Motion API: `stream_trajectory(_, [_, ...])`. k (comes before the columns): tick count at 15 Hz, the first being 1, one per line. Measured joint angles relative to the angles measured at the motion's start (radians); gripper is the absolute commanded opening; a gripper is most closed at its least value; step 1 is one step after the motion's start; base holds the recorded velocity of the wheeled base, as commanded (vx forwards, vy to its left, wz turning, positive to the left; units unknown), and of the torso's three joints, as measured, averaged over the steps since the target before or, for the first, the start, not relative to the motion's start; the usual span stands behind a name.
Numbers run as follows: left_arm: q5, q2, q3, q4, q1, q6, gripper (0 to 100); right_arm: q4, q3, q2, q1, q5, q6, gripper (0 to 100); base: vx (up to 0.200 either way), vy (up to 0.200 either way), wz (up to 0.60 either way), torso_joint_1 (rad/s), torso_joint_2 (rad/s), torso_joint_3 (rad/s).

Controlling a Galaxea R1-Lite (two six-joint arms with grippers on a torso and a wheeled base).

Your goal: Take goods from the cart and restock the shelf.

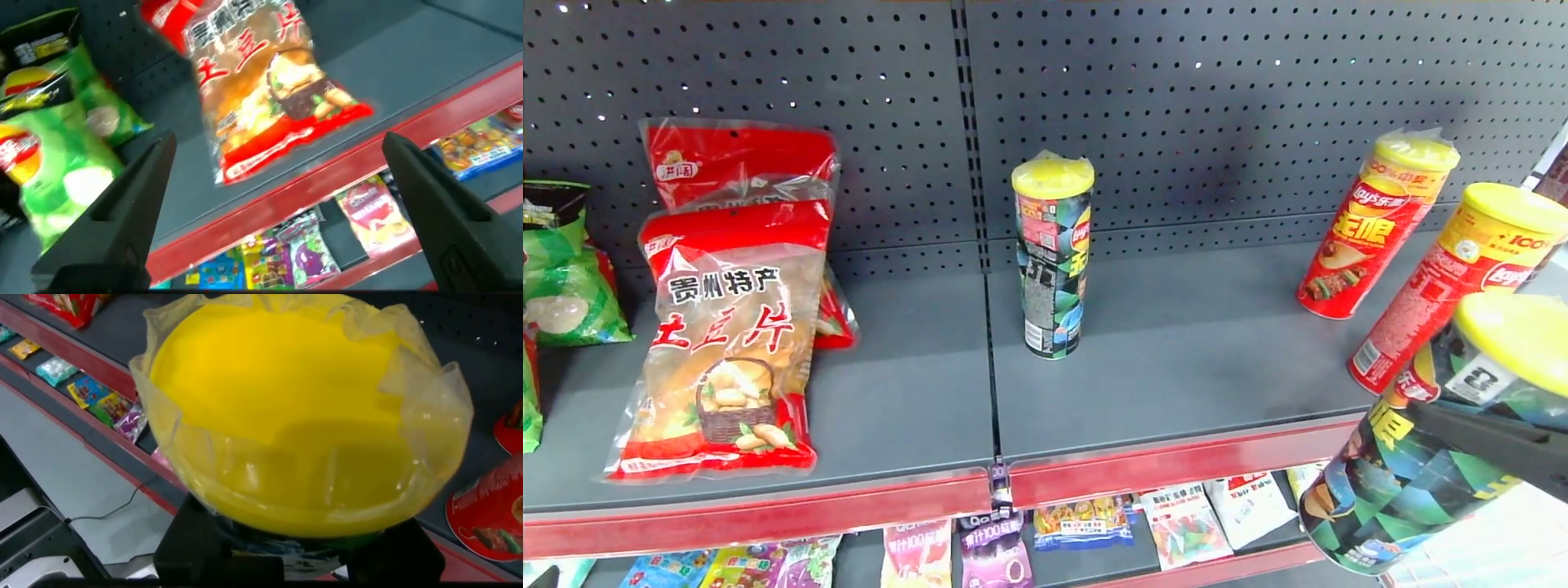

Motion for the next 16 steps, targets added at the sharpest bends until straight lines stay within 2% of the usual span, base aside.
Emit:
stream_trajectory(2, [-0.05,0.052,-0.013,-0.034,-0.002,-0.001,100,0.0,-0.01,0.009,0.018,-0.001,0.0,0,0.0,0.0,0.0,0.0,0.0,0.0])
stream_trajectory(3, [-0.094,0.097,-0.026,-0.067,-0.002,-0.016,100,-0.003,-0.019,0.019,0.034,0.001,0.0,0,0.0,0.0,0.0,0.0,0.0,0.0])
stream_trajectory(6, [-0.229,0.316,-0.108,-0.182,-0.003,-0.079,100,-0.029,-0.032,0.047,0.045,-0.002,-0.01,0,0.0,0.0,0.0,0.0,0.0,0.0])
stream_trajectory(8, [-0.28,0.507,-0.204,-0.266,-0.021,-0.131,100,-0.035,-0.032,0.059,0.045,-0.006,-0.011,0,0.0,0.0,0.0,0.0,0.0,0.0])
stream_trajectory(10, [-0.311,0.714,-0.353,-0.327,-0.098,-0.216,100,-0.035,-0.03,0.065,0.042,-0.013,-0.012,0,0.0,0.0,0.0,0.0,0.0,0.0])
stream_trajectory(11, [-0.317,0.803,-0.421,-0.341,-0.138,-0.244,100,-0.036,-0.03,0.066,0.041,-0.02,-0.012,0,0.0,0.0,0.0,0.0,0.0,0.0])
stream_trajectory(14, [-0.327,1.025,-0.595,-0.374,-0.229,-0.285,100,-0.038,-0.034,0.067,0.04,-0.031,-0.011,0,0.0,0.0,0.0,0.0,0.0,0.0])
stream_trajectory(16, [-0.326,1.131,-0.678,-0.381,-0.272,-0.293,100,-0.038,-0.034,0.067,0.039,-0.032,-0.011,0,0.0,0.0,0.0,0.0,0.0,0.0])
